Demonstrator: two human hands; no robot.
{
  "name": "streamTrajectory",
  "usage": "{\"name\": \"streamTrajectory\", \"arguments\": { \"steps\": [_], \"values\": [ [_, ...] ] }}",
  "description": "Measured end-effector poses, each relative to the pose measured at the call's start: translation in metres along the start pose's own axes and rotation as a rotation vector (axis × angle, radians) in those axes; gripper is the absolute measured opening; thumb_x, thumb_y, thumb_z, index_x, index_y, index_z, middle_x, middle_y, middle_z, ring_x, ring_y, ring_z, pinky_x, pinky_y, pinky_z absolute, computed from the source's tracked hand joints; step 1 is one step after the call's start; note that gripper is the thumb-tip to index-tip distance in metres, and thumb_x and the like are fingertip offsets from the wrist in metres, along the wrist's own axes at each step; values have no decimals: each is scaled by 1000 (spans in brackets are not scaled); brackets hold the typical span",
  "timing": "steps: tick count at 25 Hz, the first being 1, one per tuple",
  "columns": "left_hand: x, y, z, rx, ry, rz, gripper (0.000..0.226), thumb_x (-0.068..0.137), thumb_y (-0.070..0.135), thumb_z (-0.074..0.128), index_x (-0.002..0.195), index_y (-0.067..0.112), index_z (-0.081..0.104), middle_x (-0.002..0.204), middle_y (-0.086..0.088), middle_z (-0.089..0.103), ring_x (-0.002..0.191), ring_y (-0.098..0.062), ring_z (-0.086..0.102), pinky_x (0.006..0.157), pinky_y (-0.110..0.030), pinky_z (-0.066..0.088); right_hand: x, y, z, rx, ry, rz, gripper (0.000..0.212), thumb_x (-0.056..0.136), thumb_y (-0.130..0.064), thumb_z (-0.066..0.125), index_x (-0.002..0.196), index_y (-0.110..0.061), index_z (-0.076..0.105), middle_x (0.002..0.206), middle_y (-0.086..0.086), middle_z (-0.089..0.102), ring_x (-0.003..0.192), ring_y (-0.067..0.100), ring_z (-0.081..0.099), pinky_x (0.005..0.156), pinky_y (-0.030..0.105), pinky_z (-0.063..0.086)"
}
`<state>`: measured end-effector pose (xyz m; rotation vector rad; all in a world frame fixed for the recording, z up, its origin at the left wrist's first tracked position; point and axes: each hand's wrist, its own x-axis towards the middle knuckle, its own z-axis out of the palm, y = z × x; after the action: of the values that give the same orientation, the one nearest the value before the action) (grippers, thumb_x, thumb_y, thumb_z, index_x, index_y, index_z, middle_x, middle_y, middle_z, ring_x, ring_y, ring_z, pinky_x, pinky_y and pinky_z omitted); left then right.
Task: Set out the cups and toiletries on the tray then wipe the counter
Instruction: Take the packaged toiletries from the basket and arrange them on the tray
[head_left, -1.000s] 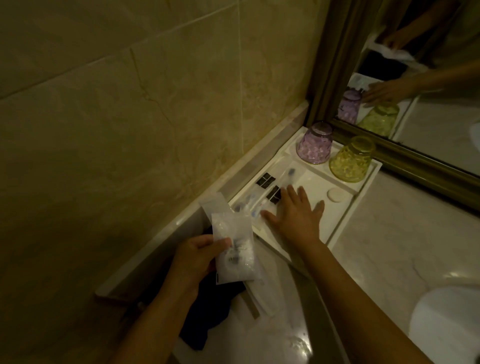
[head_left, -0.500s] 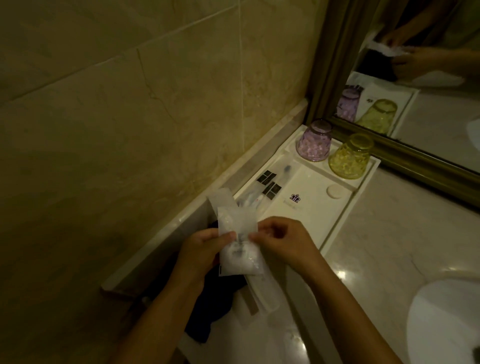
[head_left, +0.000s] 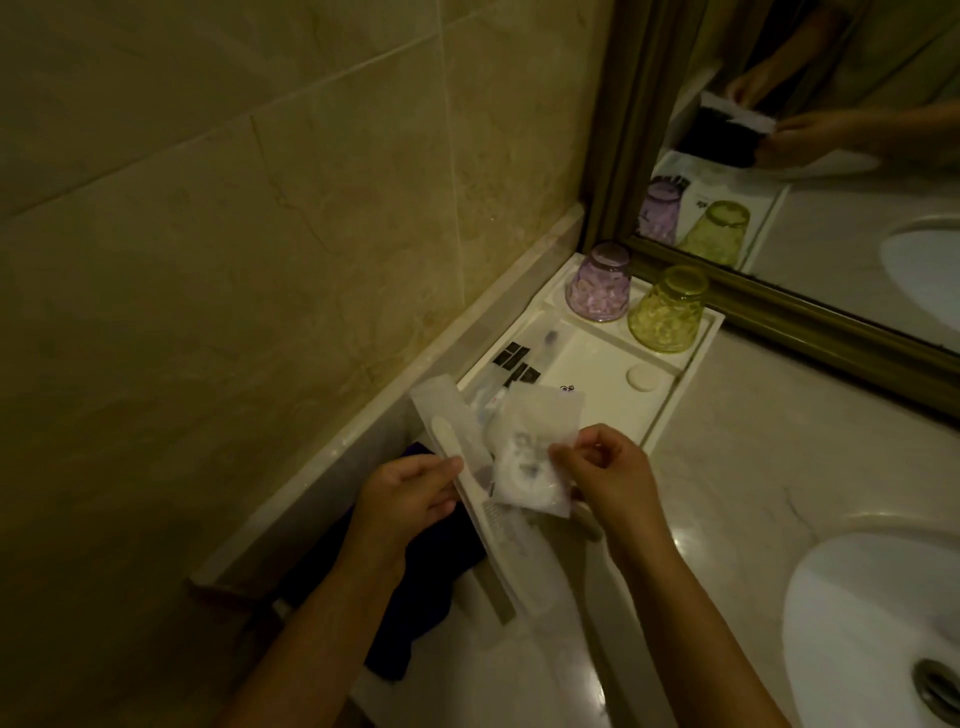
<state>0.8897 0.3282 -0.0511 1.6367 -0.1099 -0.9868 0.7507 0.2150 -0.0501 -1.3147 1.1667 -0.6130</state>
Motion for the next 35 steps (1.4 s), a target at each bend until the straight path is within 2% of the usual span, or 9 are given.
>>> {"name": "streamTrajectory", "arguments": {
  "steps": [3, 6, 10, 15, 19, 22, 25, 28, 35],
  "values": [
    [1, -1, 3, 75, 28, 58, 8, 79, 16, 69, 72, 13, 70, 61, 4, 71, 60, -7, 66, 55, -17, 51, -13, -11, -4, -287, 83, -388, 13, 78, -17, 67, 72, -23, 56, 73, -6, 63, 69, 7, 61, 58, 21, 52],
    [-5, 0, 12, 84, -39, 103, 9, 81, 15, 67, 72, 14, 71, 60, 6, 72, 58, -4, 67, 55, -16, 50, -31, -14, 16, -480, -24, -586, 8, 80, -21, 66, 77, -20, 58, 75, -6, 60, 67, 8, 56, 59, 20, 48],
    [-6, 0, 11, 48, -137, 101, 22, 84, 13, 62, 67, 20, 74, 66, 4, 74, 64, -5, 69, 55, -15, 51, -37, -5, 21, -276, -159, -420, 4, 86, -23, 60, 88, -26, 62, 78, -13, 64, 75, 3, 59, 66, 13, 47],
    [-7, -3, 5, 43, -321, 75, 15, 68, 36, 70, 78, 26, 77, 82, 1, 77, 77, -9, 71, 59, -14, 51, -19, -4, 2, -295, -244, -184, 30, 80, -24, 68, 108, -31, 60, 93, -24, 56, 81, -2, 54, 69, 12, 44],
    [-2, -1, 2, 83, -393, 51, 19, 69, 36, 70, 82, 23, 76, 84, -1, 77, 79, -11, 71, 61, -16, 52, -6, -8, -14, -161, -429, 5, 11, 75, -20, 72, 78, -30, 69, 67, -14, 70, 61, -3, 64, 55, 11, 50],
    [2, 0, 0, 96, -354, 12, 13, 81, 22, 64, 77, 22, 77, 82, -2, 77, 76, -12, 71, 59, -17, 52, 13, -9, -31, -113, -200, -5, 9, 72, -15, 74, 74, -22, 69, 73, -2, 71, 65, 9, 68, 60, 24, 56],
    [6, -2, -2, 93, -334, -14, 14, 82, 22, 64, 76, 23, 77, 81, -1, 77, 74, -9, 71, 58, -16, 52, 35, -5, -48, -120, 0, 1, 31, 72, -13, 74, 102, -13, 64, 88, 1, 69, 77, 18, 66, 60, 29, 52],
    [6, -3, -1, 92, -333, -10, 14, 81, 22, 64, 75, 24, 77, 80, 0, 77, 73, -8, 71, 57, -16, 52, 51, 8, -48, -310, 60, 1, 40, 74, -15, 73, 111, -13, 57, 103, 11, 66, 87, 23, 62, 77, 41, 54],
    [5, -1, -3, 92, -305, -6, 15, 81, 21, 65, 72, 23, 77, 78, -1, 77, 71, -9, 71, 56, -16, 52, 40, 26, -39, -995, 283, -262, 74, 72, -38, 73, 135, -24, 36, 104, 10, 63, 94, 31, 57, 69, 36, 44]
  ]
}}
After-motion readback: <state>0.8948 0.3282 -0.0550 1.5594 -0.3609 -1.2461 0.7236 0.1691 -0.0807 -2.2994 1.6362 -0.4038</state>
